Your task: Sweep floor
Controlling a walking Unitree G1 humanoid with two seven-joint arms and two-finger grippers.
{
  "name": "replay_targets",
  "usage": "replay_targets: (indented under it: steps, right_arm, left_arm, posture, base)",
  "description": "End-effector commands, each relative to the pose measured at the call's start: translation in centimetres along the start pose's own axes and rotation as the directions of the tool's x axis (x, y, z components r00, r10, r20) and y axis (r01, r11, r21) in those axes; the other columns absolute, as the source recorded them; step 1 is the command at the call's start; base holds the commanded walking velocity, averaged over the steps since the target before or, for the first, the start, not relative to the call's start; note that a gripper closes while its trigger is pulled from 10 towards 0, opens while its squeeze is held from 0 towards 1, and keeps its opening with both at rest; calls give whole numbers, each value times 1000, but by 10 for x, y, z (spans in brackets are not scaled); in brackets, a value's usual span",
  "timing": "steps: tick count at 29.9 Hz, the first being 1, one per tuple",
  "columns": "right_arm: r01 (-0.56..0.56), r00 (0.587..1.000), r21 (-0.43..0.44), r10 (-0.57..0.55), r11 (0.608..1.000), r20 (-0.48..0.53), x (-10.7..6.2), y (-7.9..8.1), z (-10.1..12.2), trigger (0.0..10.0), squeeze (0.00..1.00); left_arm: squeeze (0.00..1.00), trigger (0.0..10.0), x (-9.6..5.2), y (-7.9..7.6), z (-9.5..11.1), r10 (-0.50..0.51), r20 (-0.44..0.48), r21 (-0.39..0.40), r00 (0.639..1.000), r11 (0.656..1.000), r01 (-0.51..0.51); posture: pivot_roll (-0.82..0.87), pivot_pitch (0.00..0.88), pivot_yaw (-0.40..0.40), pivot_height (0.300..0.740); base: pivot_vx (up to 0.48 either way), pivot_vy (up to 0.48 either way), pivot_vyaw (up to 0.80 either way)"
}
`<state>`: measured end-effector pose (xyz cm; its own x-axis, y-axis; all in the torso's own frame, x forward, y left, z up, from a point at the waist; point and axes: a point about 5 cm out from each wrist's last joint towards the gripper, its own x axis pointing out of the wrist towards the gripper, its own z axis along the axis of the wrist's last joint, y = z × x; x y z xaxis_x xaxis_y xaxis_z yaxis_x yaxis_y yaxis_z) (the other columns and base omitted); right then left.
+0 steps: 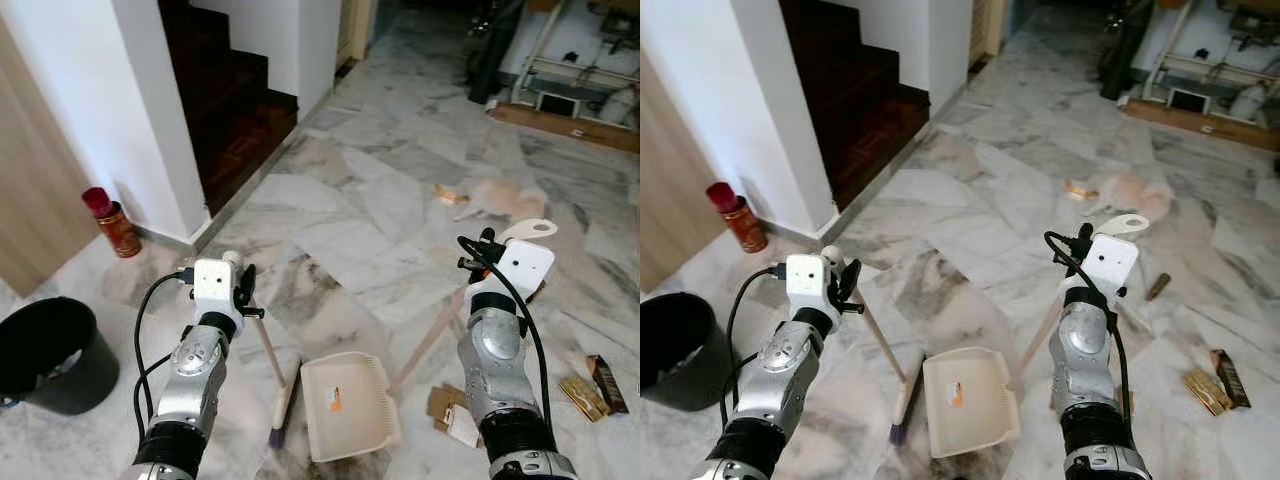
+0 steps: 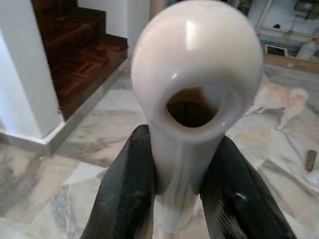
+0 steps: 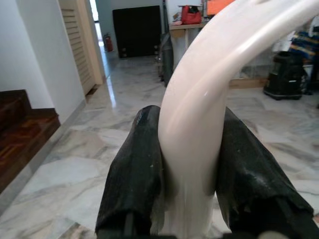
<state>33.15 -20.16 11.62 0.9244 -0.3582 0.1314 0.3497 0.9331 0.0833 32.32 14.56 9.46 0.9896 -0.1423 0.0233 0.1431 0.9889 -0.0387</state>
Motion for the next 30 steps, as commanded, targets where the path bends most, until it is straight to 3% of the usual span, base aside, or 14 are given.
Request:
replay_targets:
  steps: [1, 15, 30]
  right_arm:
    - [1, 999, 5, -1, 1000, 39, 5, 0, 11, 10000, 0]
    - [10, 1000, -16, -10, 1000, 16, -1, -7, 0, 10000, 0]
    - [17, 999, -12, -16, 1000, 35, 1, -8, 1, 10000, 0]
  left_arm:
    - [0, 10000, 4, -4, 7, -10, 39, 14, 999, 1000, 9]
    - [0, 10000, 0, -5, 1, -16, 25, 23, 1000, 1000, 16]
    - [0, 10000, 8, -1, 6, 14, 37, 63, 999, 998, -17]
  posture:
    - [55, 61, -42, 740]
    - [69, 3, -29, 740]
    - [70, 0, -17, 740]
  base:
    - [0, 0, -788]
    - [0, 0, -781]
    - [0, 0, -669]
